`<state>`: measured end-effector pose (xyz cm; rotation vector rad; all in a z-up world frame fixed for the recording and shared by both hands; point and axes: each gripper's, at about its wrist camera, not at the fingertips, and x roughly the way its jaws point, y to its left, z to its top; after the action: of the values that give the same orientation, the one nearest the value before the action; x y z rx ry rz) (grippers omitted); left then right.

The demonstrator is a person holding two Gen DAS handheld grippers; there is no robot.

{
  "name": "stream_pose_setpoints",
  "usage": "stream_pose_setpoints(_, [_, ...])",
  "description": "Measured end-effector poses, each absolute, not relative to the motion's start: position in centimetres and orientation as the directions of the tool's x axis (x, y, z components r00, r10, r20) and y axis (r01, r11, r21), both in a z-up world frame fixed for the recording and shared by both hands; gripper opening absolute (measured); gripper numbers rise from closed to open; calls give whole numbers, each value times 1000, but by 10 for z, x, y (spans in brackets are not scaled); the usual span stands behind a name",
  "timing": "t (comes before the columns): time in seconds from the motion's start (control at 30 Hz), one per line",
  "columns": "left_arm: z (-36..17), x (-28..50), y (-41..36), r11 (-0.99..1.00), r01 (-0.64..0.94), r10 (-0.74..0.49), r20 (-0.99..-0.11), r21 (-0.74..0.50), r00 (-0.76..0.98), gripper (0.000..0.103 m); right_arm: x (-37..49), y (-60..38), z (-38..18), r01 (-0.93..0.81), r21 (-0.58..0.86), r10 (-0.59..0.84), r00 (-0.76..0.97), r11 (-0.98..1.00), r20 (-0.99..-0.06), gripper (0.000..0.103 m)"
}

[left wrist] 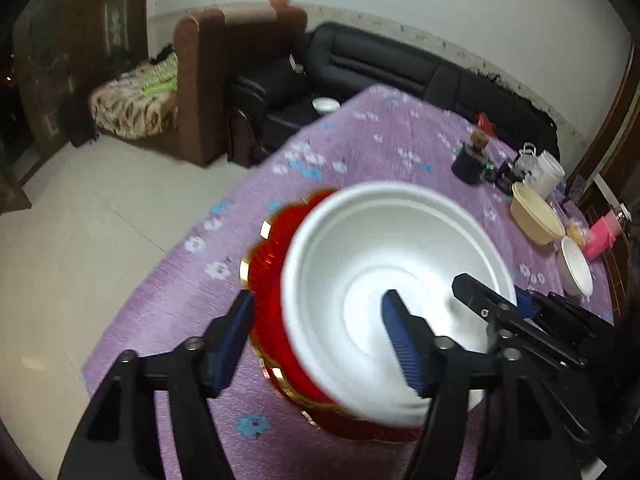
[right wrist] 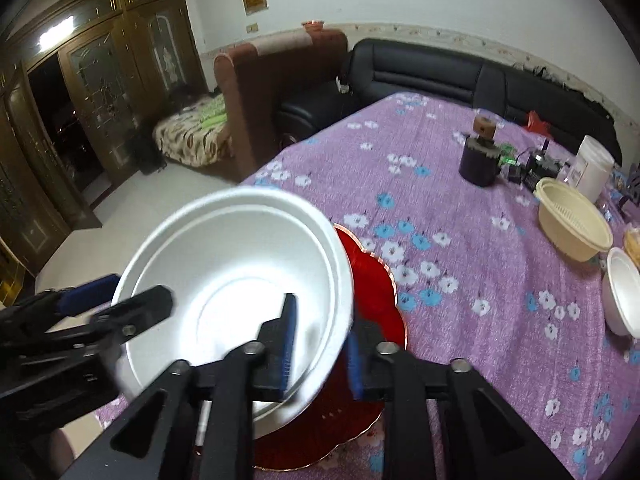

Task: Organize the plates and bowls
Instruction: 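Lift the white foam bowl, lower it onto the red plate stack, open both grippers, then move both grippers to the cream ribbed bowl and grasp its rim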

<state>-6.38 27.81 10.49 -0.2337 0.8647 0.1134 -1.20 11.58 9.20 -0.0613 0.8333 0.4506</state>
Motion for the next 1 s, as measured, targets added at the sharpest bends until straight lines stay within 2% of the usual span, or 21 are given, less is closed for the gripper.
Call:
stream_pose_setpoints(0.07, [112,-71,280,966,-204,18,-745,-159,667,72,-15,112,95,-401,125,365,605,908,-708,52])
stream_pose_setpoints(0.3, [133,-103,273,953,-192,-20,-681,-235,732,78,-34,85,115,-354,210,403,668,911,-625,61])
stream_pose_setpoints(0.4, [144,-109,249,964,-141,-43,-659,-224,751,79,-41,65,120,-335,235,407,684,912,-605,62])
stream_pose_setpoints(0.6, [152,-108,182,981,23,-145,-649,-193,747,83,-39,3,105,-238,219,323,701,946,-636,62])
stream_pose_setpoints(0.77, [136,-94,126,980,130,-201,-699,-153,687,83,-27,-83,87,-57,282,238,710,958,-663,62])
stream_pose_setpoints(1.0, [121,-71,80,973,177,-227,-742,-147,631,83,-16,-189,78,145,356,138,738,923,-660,62])
